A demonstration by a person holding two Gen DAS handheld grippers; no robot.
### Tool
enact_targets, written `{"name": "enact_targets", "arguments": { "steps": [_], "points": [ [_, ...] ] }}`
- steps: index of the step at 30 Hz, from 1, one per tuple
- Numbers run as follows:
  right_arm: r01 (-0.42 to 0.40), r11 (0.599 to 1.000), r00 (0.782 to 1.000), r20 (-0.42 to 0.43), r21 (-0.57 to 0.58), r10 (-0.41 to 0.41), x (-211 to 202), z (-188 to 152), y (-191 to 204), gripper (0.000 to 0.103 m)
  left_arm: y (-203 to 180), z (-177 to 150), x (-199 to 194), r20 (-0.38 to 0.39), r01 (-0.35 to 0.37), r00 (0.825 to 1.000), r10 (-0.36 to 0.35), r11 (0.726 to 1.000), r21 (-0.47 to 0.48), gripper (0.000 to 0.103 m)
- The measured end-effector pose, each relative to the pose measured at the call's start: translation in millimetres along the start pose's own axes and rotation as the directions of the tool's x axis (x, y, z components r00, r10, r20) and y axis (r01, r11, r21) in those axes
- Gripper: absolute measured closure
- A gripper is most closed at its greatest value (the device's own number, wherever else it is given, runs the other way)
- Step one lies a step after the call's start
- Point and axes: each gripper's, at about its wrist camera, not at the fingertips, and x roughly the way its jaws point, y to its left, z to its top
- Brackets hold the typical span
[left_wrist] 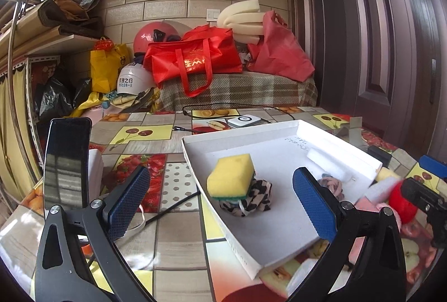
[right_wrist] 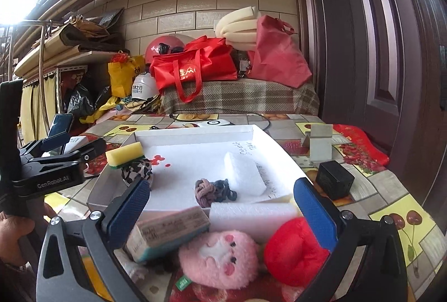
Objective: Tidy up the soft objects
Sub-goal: 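Grasp the yellow tissue pack with the left tool while the right tool grasps the red plush apple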
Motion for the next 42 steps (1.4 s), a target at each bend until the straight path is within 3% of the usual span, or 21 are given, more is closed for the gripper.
{"name": "enact_targets", "arguments": {
  "steps": [4, 7, 11, 16, 21, 25, 31, 33, 34, 35, 36, 39, 42],
  "points": [
    [0.024, 0.999, 1.0, -0.02, 0.033, -0.023, -20, -8, -24, 0.0, 5, -10, -24, -0.041, 0.077, 0.996, -0.076, 0.997, 0.011, 0.0],
    [0.027, 0.997, 0.997, -0.076, 0.068, -0.022, -28, -13, -46, 0.0, 3, -18, -41, -0.099, 0.162, 0.982, -0.159, 0.986, 0.028, 0.0],
    [0.053, 0.99, 0.981, -0.191, 0.131, -0.028, -29, -22, -76, 0.0, -11, -31, -59, -0.215, 0.286, 0.939, -0.268, 0.957, 0.056, 0.0],
    [0.052, 0.987, 0.968, -0.25, 0.149, -0.014, -24, -27, -87, 0.0, -39, -42, -69, -0.329, 0.407, 0.872, -0.363, 0.91, 0.076, 0.0],
    [0.054, 0.993, 0.957, -0.289, 0.109, -0.02, -3, -26, -77, 0.0, -62, -52, -56, -0.447, 0.451, 0.819, -0.36, 0.886, 0.112, 0.0],
    [0.056, 0.996, 0.948, -0.316, 0.071, -0.031, 16, -23, -66, 0.0, -72, -59, -47, -0.5, 0.464, 0.794, -0.347, 0.876, 0.129, 0.0],
    [0.059, 0.997, 0.918, -0.396, 0.056, -0.032, 36, -26, -62, 0.005, -85, -67, -35, -0.553, 0.46, 0.774, -0.31, 0.874, 0.154, 0.004],
    [0.052, 0.995, 0.917, -0.399, 0.081, -0.015, 36, -27, -66, 0.015, -85, -68, -33, -0.559, 0.452, 0.773, -0.3, 0.879, 0.153, 0.013],
    [0.046, 0.994, 0.915, -0.403, 0.098, -0.002, 36, -27, -68, 0.036, -83, -68, -33, -0.56, 0.452, 0.771, -0.304, 0.88, 0.146, 0.019],
    [0.04, 0.993, 0.912, -0.41, 0.112, 0.009, 38, -28, -71, 0.045, -82, -68, -32, -0.561, 0.453, 0.769, -0.308, 0.881, 0.137, 0.03],
    [0.036, 0.992, 0.912, -0.411, 0.122, 0.017, 38, -28, -71, 0.045, -80, -68, -33, -0.556, 0.45, 0.772, -0.309, 0.883, 0.133, 0.03],
    [0.009, 0.996, 0.923, -0.385, 0.092, 0.028, 31, -26, -64, 0.049, -75, -63, -41, -0.513, 0.439, 0.797, -0.318, 0.889, 0.132, 0.03],
    [0.017, 0.999, 0.951, -0.308, 0.04, -0.003, 14, -21, -55, 0.049, -67, -55, -58, -0.419, 0.412, 0.848, -0.323, 0.9, 0.141, 0.03]
  ]
}}
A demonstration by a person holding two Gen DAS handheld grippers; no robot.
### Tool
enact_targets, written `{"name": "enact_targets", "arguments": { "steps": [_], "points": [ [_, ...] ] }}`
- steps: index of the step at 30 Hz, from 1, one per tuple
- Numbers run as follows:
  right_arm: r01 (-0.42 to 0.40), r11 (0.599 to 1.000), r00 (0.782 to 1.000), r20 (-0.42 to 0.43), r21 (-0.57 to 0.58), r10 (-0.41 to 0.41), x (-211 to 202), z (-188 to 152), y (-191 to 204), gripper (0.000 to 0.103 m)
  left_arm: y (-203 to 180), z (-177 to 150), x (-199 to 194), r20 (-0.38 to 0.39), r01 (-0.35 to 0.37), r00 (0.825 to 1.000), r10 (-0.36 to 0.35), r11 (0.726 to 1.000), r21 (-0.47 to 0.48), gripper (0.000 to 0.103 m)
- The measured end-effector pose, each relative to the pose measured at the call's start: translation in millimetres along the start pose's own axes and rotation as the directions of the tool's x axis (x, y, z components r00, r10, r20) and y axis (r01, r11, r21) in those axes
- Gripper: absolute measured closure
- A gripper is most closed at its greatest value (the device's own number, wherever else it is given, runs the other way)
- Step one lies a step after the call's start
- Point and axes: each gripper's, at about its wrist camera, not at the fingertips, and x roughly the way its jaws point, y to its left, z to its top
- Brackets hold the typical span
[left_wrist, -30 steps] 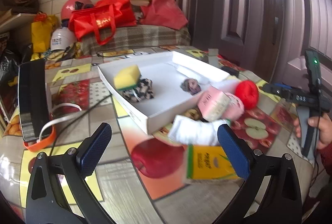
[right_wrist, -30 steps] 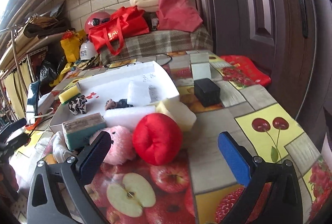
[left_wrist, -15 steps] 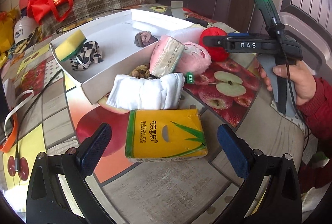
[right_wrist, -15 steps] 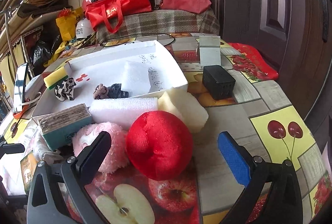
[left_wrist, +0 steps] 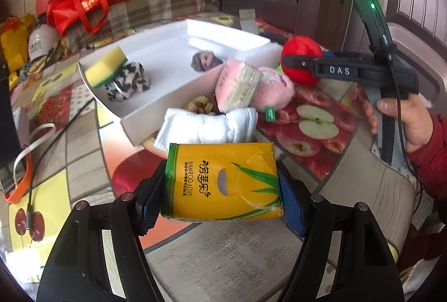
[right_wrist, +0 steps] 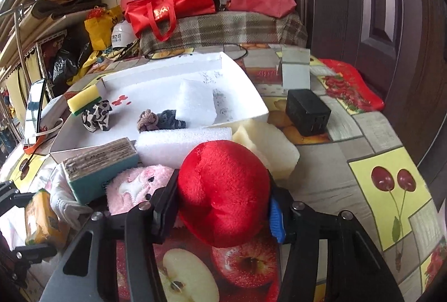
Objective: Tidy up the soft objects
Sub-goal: 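Grasp the yellow tissue pack with the left tool while the right tool grasps the red plush apple, then carry the tissue pack and plush apple into the white box and release both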
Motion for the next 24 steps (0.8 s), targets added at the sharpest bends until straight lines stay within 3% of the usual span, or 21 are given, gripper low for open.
{"name": "enact_targets", "arguments": {
  "steps": [3, 5, 8, 11, 14, 19, 24],
  "points": [
    [-0.003, 1.0, 0.989, 0.147, 0.016, 0.0, -30, -5, -4, 0.049, 9, -2, -31, 0.153, -0.028, 0.988, 0.034, 0.999, -0.043, 0.03],
    [-0.005, 0.999, 0.971, 0.239, 0.044, -0.006, -50, -9, -9, 0.048, 24, -5, -47, 0.224, -0.061, 0.971, 0.088, 0.99, -0.124, 0.03],
    [0.003, 0.996, 0.948, 0.316, 0.093, -0.033, -65, -9, -19, 0.048, 51, -8, -51, 0.236, -0.145, 0.949, 0.207, 0.955, -0.257, 0.03],
    [0.002, 0.993, 0.961, 0.275, 0.121, -0.035, -54, -5, -24, 0.048, 67, -6, -46, 0.239, -0.197, 0.931, 0.275, 0.932, -0.304, 0.03],
    [0.001, 0.992, 0.971, 0.236, 0.127, -0.031, -44, -3, -24, 0.048, 61, 2, -38, 0.271, -0.247, 0.911, 0.311, 0.937, -0.247, 0.03],
    [-0.001, 0.992, 0.972, 0.231, 0.126, -0.028, -41, -3, -23, 0.048, 51, 16, -22, 0.321, -0.278, 0.893, 0.316, 0.947, -0.161, 0.03],
    [0.003, 0.992, 0.97, 0.24, 0.127, -0.033, -38, -1, -25, 0.048, 58, 29, -8, 0.344, -0.287, 0.879, 0.332, 0.942, -0.174, 0.03]
  ]
}}
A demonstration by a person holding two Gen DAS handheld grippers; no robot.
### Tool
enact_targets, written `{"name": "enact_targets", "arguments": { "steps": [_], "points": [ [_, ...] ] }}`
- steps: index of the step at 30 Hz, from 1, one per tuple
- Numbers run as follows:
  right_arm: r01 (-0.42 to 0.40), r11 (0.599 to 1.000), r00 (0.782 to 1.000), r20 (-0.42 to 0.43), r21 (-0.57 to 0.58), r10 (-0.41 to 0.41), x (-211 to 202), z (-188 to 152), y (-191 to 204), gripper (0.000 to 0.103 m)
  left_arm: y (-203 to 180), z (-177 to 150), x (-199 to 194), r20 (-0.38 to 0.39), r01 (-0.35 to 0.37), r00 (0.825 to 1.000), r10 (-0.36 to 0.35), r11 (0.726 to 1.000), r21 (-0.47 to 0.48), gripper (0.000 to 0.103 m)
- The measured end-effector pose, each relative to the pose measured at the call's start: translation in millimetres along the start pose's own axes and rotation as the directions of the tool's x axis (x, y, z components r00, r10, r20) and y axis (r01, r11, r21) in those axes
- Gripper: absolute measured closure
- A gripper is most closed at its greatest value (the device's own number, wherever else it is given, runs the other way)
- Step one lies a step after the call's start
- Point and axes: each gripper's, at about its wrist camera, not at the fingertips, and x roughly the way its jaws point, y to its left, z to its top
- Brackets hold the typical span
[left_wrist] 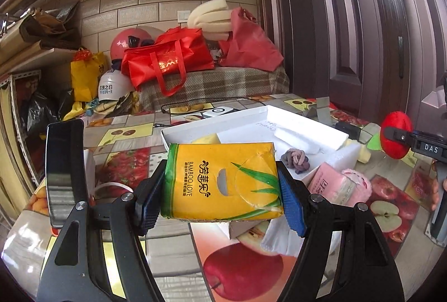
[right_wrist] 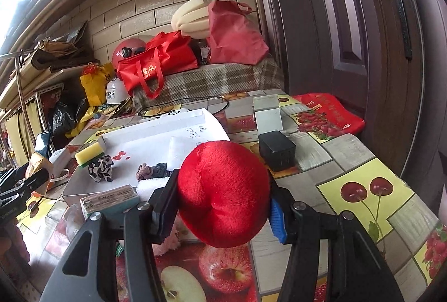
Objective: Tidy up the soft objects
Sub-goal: 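Carry the tissue pack and plush apple into the white box and release both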
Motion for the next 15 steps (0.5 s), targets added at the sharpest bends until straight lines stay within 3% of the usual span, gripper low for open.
{"name": "enact_targets", "arguments": {
  "steps": [15],
  "points": [
    [-0.004, 0.998, 1.0, 0.03, -0.062, 0.006, 19, 7, 13, 0.048, -1, 12, 26, 0.026, -0.043, 0.999, 0.044, 0.999, -0.03, 0.03]
  ]
}}
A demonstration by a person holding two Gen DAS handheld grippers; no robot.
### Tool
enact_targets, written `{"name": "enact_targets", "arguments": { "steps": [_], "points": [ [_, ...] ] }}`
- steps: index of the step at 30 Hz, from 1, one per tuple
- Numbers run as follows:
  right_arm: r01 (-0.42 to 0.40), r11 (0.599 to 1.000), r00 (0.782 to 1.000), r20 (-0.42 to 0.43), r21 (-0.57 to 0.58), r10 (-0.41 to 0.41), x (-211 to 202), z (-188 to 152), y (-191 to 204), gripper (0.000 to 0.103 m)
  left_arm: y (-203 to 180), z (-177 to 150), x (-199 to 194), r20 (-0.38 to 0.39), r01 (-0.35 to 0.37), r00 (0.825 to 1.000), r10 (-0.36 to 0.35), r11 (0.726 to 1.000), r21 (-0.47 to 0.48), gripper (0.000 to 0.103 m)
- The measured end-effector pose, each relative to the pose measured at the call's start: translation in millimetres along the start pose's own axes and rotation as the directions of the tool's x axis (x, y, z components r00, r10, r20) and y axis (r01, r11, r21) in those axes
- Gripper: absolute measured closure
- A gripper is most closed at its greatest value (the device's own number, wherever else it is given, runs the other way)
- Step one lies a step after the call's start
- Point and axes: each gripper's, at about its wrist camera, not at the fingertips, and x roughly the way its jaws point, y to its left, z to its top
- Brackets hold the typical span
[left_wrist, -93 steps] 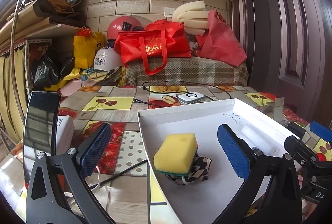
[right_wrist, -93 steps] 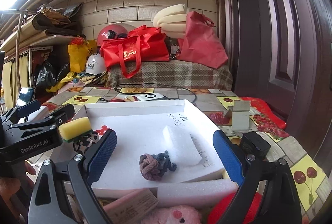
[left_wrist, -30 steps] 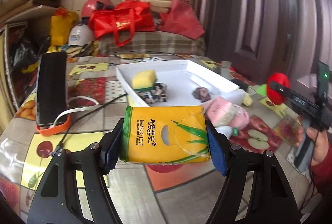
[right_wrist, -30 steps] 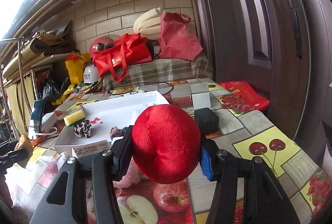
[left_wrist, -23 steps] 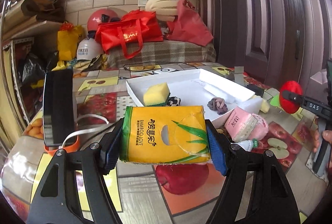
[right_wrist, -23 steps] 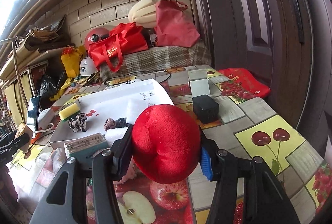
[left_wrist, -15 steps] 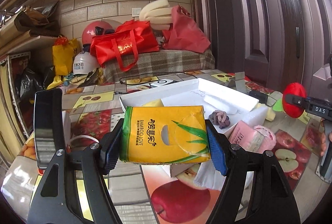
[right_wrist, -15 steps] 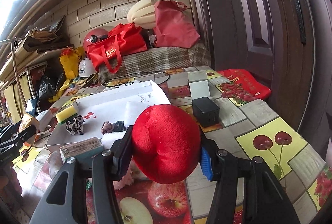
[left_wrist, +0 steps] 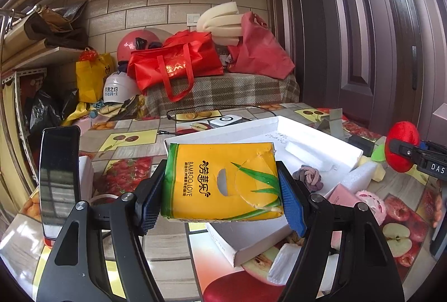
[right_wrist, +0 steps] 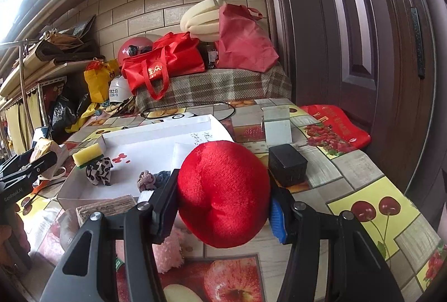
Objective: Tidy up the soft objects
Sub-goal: 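Carry the tissue pack and plush apple into the white box and release both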
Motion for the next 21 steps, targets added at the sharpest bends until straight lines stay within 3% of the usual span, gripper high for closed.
{"name": "enact_targets", "arguments": {
  "steps": [13, 21],
  "points": [
    [-0.019, 0.999, 1.0, 0.0, 0.046, 0.019, 66, 22, 19, 0.047, -5, 14, 43, 0.008, -0.033, 0.999, 0.034, 0.998, -0.044, 0.03],
    [-0.084, 0.984, 0.996, 0.009, -0.159, 0.087, 78, 23, 80, 0.047, -9, 21, 60, 0.021, -0.033, 0.999, 0.033, 0.999, -0.039, 0.03]
  ]
}}
